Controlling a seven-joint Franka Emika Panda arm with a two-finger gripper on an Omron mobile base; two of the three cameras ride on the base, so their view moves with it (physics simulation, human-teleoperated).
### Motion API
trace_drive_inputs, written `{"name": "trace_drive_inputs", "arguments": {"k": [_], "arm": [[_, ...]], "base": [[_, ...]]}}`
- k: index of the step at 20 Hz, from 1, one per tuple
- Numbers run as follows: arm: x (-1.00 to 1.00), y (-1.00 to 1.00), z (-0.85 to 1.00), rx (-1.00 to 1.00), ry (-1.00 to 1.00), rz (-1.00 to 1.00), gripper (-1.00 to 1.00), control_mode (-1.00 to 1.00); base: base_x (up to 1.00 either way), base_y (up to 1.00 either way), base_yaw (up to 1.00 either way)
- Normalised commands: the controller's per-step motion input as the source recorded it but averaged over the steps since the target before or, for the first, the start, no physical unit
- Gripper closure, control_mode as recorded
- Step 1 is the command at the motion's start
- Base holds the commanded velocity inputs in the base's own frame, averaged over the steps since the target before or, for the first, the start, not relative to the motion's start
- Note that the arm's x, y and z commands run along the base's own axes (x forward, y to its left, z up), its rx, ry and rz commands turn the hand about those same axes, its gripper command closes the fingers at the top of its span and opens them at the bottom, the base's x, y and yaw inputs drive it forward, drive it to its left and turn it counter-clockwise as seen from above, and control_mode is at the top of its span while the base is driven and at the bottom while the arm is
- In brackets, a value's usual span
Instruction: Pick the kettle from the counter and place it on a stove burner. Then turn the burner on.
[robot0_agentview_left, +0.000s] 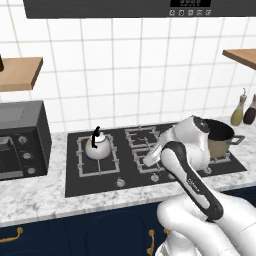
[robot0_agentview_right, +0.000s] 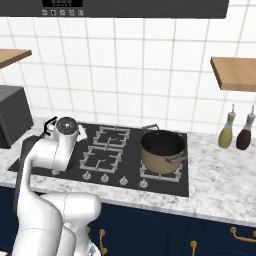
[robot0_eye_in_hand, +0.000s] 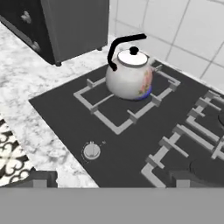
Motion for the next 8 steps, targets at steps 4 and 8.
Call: {"name": "trace_drive_inputs", "arguments": {"k": [4, 8], "arm": [[-0.78, -1.00, 0.67, 0.46, -0.33, 0.00, -1.00, -1.00], [-0.84, -1.00, 0.42, 0.43, -0.33, 0.00, -1.00, -1.00]], "base": [[0.00, 0.00, 0.00], [0.00, 0.00, 0.00]]}}
